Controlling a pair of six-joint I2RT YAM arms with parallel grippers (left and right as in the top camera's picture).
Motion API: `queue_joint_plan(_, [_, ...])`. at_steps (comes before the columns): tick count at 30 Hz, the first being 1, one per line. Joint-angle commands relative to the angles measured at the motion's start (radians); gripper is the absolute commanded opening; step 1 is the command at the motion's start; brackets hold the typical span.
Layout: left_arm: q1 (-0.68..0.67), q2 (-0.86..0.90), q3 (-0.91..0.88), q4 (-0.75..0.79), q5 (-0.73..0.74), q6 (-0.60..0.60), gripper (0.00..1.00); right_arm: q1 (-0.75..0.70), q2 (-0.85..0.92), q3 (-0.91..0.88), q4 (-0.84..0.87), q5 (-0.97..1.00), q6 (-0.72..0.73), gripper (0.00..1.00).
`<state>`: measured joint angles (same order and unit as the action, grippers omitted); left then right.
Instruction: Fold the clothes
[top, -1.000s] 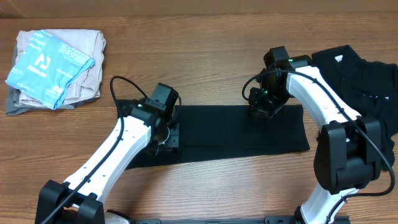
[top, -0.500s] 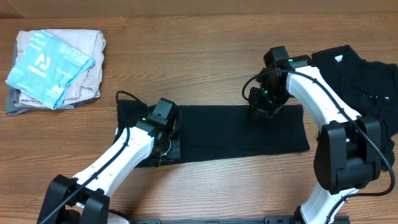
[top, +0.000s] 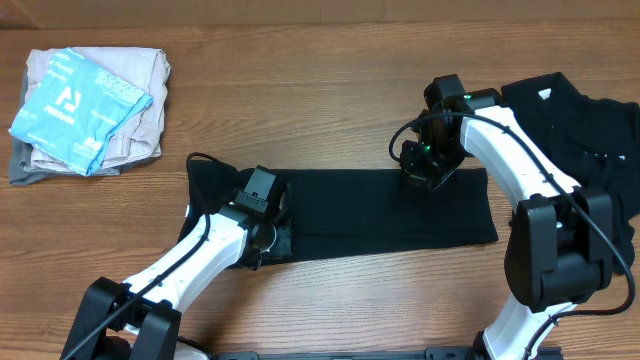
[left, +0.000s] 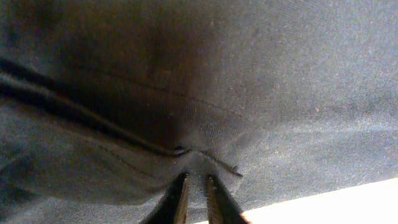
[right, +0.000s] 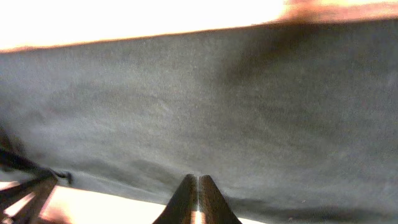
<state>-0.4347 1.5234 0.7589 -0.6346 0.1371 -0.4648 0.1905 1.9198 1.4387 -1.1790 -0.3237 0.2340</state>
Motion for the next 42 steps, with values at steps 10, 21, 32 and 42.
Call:
queue_joint_plan(10, [-0.005,-0.042,0.288,-0.185,-0.006,0.053,0.17,-0.151,-0.275,0.038,-0.138,0.248,0.092,0.27])
queue_joint_plan(21, [0.048,-0.048,0.606,-0.266,-0.022,0.137,0.49,-0.320,-0.274,-0.156,-0.100,0.300,0.111,0.41])
queue_joint_plan(32, [0.365,-0.047,0.665,-0.363,0.000,0.137,0.62,-0.338,-0.274,-0.362,0.125,0.385,0.190,0.45])
queue_joint_plan(42, [0.454,-0.046,0.665,-0.380,-0.055,0.135,0.71,-0.338,-0.274,-0.521,0.341,0.400,0.186,0.49])
